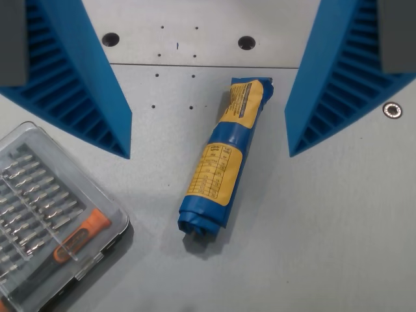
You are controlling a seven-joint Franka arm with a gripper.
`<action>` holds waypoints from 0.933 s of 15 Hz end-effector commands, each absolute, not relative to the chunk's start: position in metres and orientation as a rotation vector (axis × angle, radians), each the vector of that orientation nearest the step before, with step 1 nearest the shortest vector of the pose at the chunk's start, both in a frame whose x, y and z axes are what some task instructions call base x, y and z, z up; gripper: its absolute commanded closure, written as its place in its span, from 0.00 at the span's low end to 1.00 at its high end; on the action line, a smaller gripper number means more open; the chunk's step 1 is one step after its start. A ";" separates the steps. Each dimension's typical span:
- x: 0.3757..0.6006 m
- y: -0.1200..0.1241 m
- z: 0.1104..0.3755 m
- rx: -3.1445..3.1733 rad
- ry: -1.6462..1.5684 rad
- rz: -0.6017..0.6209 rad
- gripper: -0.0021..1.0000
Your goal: Move above the blue bag
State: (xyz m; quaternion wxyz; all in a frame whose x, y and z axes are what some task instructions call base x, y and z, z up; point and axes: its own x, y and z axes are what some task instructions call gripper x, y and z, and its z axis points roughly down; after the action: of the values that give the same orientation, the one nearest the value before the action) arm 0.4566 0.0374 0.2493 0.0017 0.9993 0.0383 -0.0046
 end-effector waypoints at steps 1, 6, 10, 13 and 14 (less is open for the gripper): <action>0.457 0.037 0.251 3.136 0.120 -0.009 0.00; 0.457 0.037 0.250 3.137 0.107 -0.009 0.00; 0.456 0.038 0.248 3.138 0.066 -0.007 0.00; 0.454 0.038 0.245 3.139 0.018 0.005 0.00; 0.453 0.039 0.244 3.140 -0.001 0.012 0.00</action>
State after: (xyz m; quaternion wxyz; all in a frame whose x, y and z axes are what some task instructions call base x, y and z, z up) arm 0.4558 0.0374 0.2452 0.0018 0.9995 0.0291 -0.0090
